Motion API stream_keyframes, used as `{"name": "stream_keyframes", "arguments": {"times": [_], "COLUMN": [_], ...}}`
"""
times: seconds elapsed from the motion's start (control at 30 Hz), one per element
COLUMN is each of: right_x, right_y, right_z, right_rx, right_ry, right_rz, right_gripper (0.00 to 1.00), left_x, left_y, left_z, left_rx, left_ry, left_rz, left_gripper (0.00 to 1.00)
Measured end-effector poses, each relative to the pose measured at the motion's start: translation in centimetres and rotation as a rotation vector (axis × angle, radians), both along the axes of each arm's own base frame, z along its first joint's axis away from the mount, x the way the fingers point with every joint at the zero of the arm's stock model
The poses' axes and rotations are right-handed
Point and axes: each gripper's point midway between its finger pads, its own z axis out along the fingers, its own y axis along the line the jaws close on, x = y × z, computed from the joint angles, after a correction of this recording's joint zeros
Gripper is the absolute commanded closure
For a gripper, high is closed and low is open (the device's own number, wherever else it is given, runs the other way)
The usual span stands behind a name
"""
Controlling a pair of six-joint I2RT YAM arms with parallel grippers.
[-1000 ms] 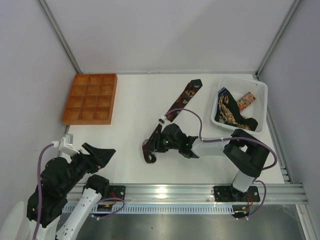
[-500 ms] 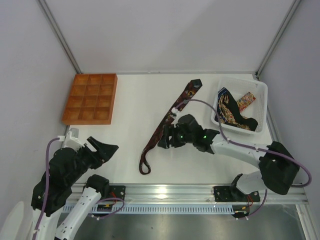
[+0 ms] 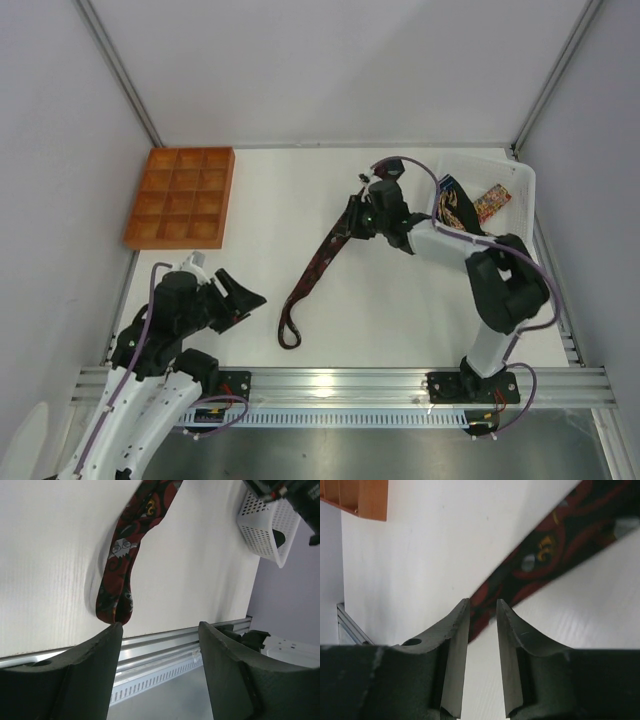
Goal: Roll the ties
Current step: Flatten the tie
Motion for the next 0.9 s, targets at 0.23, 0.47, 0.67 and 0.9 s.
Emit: {"name": "stream_keyframes", "arguments": {"times": [0.23,0.47,0.67,0.9], "right_x": [4.1,7.3,10.9,12.5], "right_y": [2.7,0.0,-4.8,-10.6], "right_z": [-3.4,-7.6,-8.6,-8.6], "right_rx": [0.019,0.005,-0.067,-0.199], "right_ry": [0.049,0.136,0.178,0.17], "right_rz": [0.029,-0.061,-0.221,-0.355], "right_gripper": [0.72,0.73,0.74,0.67], "left_x": [0.0,-0.5,0.0,0.6], "left_y": [-1.4,-3.1,-3.2,-3.1], "left_z": [-4.2,-6.9,-7.0,-7.8], "left_rx": [0.048,0.187,0.232,0.296], "left_ry": [0.147,0.211,0.161,0.149], "left_rz": [-0.052,-0.137,-0.125,-0.147], "left_gripper": [0.25,0.26,0.29,0.27]}}
